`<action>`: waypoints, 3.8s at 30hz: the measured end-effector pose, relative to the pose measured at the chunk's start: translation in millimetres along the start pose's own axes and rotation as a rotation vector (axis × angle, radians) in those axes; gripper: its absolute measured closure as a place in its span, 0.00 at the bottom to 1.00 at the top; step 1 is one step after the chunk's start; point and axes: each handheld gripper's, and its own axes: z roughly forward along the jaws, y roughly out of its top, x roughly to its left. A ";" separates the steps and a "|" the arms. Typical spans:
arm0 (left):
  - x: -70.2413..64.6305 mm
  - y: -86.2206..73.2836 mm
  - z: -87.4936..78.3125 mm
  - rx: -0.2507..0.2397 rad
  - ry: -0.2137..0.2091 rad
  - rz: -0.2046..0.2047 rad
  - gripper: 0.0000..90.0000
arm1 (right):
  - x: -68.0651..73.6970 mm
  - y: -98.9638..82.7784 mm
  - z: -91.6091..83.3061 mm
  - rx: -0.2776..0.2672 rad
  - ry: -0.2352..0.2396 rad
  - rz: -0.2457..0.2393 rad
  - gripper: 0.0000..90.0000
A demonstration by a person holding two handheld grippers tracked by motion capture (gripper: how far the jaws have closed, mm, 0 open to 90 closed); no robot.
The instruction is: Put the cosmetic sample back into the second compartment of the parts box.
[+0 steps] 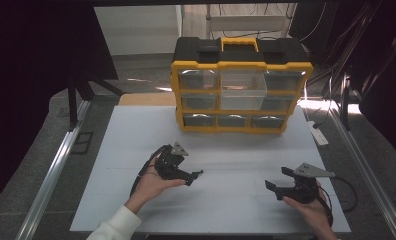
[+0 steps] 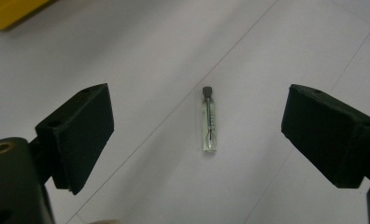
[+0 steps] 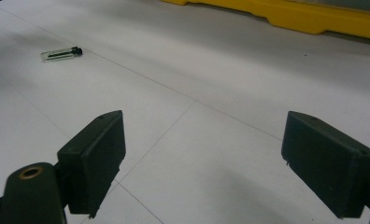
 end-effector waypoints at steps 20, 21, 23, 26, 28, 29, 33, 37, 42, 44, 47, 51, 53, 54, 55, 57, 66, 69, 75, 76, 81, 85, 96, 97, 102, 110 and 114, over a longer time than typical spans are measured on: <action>-1.6 14.7 27.4 0.091 -0.025 0.026 0.13 | -0.4 -0.3 0.4 0.004 -0.003 -0.004 0.15; -1.2 14.7 29.1 0.098 -0.028 0.025 0.13 | -0.5 -0.3 0.5 0.004 -0.004 -0.003 0.15; -1.0 14.5 33.7 0.115 -0.030 0.026 0.13 | -0.4 -0.3 0.6 0.004 -0.004 -0.004 0.15; -1.2 14.3 37.4 0.131 -0.027 0.032 0.14 | -0.3 -0.3 0.8 0.005 -0.004 -0.004 0.15; -1.1 14.0 40.2 0.145 -0.017 0.035 0.15 | -0.4 -0.3 0.8 0.005 -0.005 -0.003 0.15; -1.2 13.9 41.0 0.150 -0.013 0.037 0.15 | -0.4 -0.3 0.8 0.004 -0.005 -0.003 0.15; -1.5 13.2 43.5 0.159 -0.008 0.044 0.18 | -0.6 -0.4 0.8 0.005 -0.006 -0.004 0.15; -0.9 12.3 46.1 0.179 -0.007 0.052 0.24 | -0.4 -0.5 0.9 0.006 -0.006 -0.004 0.15; -2.7 11.5 47.8 0.198 -0.006 0.081 0.33 | -0.6 -0.5 0.9 0.006 -0.007 -0.002 0.16; -3.1 11.1 48.8 0.214 -0.012 0.091 0.40 | -0.6 -0.5 0.8 0.006 -0.008 -0.002 0.16; -4.3 10.6 50.6 0.229 -0.014 0.106 0.46 | -0.5 -0.5 0.8 0.006 -0.008 -0.003 0.16; -5.2 10.7 50.2 0.233 -0.033 0.116 0.58 | -0.4 -0.5 0.9 0.006 -0.008 -0.004 0.16; -4.7 10.8 49.7 0.236 -0.039 0.116 0.66 | -0.4 -0.5 1.0 0.006 -0.008 -0.005 0.16; -3.1 11.0 49.0 0.239 -0.044 0.109 0.72 | -0.3 -0.5 1.0 0.006 -0.008 -0.006 0.16; -2.6 10.8 49.0 0.236 -0.043 0.104 0.76 | -0.2 -0.4 1.0 0.007 -0.008 -0.006 0.16; -2.6 11.0 48.8 0.239 -0.046 0.108 0.84 | -0.1 -0.5 1.1 0.007 -0.009 -0.008 0.16; -6.2 10.7 48.0 0.239 -0.030 0.129 0.90 | 0.4 -0.5 0.7 0.007 -0.012 -0.008 0.16; -5.4 9.6 47.1 0.230 -0.037 0.124 0.90 | 0.1 -0.5 0.7 0.006 -0.012 -0.007 0.16; -4.4 9.4 38.8 0.173 -0.039 0.112 0.90 | -0.1 -0.4 0.2 0.004 -0.014 -0.007 0.16; -3.9 9.7 36.0 0.158 -0.045 0.107 0.90 | -0.1 -0.4 0.2 0.004 -0.015 -0.007 0.16; 0.4 10.5 19.0 0.081 -0.054 0.078 0.90 | 0.2 -0.4 0.3 0.005 -0.015 -0.008 0.16; 4.4 9.2 9.9 0.049 -0.065 0.059 0.90 | 0.0 -0.5 0.3 0.005 -0.018 -0.007 0.16; 7.2 9.1 -4.3 -0.024 -0.057 0.049 0.90 | -0.6 -0.8 0.2 0.004 -0.022 -0.004 0.16; 7.3 9.4 -5.5 -0.028 -0.054 0.050 0.90 | -0.7 -0.8 0.2 0.003 -0.022 -0.004 0.16; 8.5 11.4 -15.8 -0.069 -0.047 0.045 0.90 | -0.7 -0.8 0.1 0.001 -0.018 -0.003 0.16; 10.2 11.7 -27.0 -0.112 -0.051 0.037 0.90 | -0.6 -0.9 0.3 0.002 -0.020 -0.003 0.16; 10.4 12.3 -31.7 -0.133 -0.047 0.035 0.90 | -0.6 -0.9 0.4 0.005 -0.023 -0.007 0.16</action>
